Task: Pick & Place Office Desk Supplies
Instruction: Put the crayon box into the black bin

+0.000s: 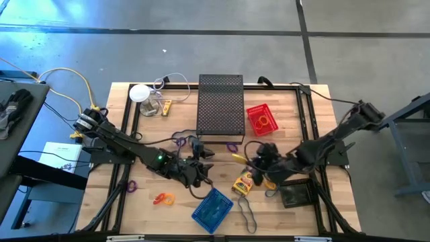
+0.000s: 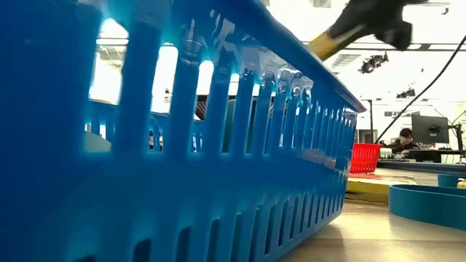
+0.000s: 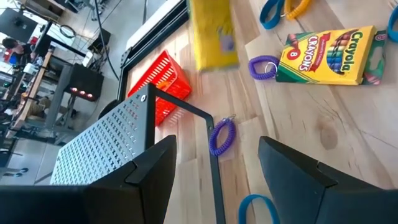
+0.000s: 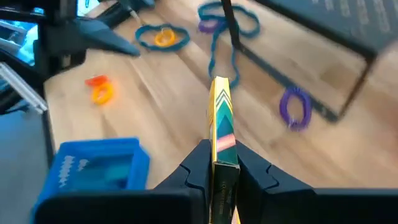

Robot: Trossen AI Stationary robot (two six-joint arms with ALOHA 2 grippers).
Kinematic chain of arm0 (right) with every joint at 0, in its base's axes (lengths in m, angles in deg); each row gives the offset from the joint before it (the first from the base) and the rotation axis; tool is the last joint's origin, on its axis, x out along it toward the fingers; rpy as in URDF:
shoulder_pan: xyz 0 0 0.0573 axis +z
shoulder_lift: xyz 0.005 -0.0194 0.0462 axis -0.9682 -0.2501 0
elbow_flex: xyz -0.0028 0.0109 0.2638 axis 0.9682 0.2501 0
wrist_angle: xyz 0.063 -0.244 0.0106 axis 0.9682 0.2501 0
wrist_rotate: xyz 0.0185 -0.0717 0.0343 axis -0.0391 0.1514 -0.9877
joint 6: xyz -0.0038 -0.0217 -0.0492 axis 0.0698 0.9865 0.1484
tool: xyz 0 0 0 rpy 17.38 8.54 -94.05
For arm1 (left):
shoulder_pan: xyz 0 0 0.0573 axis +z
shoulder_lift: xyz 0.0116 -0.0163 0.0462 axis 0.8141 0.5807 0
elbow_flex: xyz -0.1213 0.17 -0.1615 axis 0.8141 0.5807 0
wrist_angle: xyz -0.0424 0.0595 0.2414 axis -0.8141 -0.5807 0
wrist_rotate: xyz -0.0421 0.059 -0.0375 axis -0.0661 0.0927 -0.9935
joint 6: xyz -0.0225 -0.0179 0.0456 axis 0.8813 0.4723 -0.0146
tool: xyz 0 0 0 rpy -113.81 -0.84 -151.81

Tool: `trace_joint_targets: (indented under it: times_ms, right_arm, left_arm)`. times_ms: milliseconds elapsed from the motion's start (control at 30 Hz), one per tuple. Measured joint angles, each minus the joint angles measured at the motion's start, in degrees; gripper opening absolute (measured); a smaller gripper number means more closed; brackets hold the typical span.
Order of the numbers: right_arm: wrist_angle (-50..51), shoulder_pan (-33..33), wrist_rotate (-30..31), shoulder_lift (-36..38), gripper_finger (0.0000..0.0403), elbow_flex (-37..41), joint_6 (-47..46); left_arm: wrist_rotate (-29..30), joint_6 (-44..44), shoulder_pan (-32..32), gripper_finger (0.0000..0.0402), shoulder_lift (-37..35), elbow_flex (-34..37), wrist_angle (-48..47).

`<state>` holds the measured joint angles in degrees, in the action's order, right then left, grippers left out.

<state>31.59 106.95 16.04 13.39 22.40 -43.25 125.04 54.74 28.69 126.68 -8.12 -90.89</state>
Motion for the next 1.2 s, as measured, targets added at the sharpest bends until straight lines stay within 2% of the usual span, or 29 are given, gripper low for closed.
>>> trace_joint_targets:
  times_ms: [167, 300, 567, 733, 933, 1200]
  right_arm:
    - [11.06, 4.69, 2.91, 2.15, 0.0036, 0.0, -11.24]
    - [16.07, 6.72, 1.69, 2.38, 0.0036, 0.02, -16.42]
    - [15.97, 13.0, -16.51, 3.48, 0.0036, 0.02, -23.24]
    - [15.44, 18.95, -22.4, 3.98, 0.0036, 0.02, -29.88]
    - [14.27, 27.41, -21.42, 5.78, 0.0036, 0.02, -37.65]
    - [25.95, 35.1, -19.41, 9.64, 0.0036, 0.02, -57.6]
  left_arm:
    - [-0.51, 1.51, 0.01, 0.0219, 0.0, 0.0, -0.27]
    - [-0.55, 3.48, 0.07, 0.0219, 0.0, 0.0, -0.51]
    - [-0.6, 4.07, 0.93, 0.0219, 0.0, 0.0, -2.04]
    - [-0.6, 4.51, 2.48, 0.0219, 0.0, 0.0, -2.01]
    - [-0.7, 5.89, 4.11, 0.0219, 0.0, 0.0, -1.95]
    - [-3.31, 7.36, 4.77, 0.0219, 0.0, 0.0, -1.9]
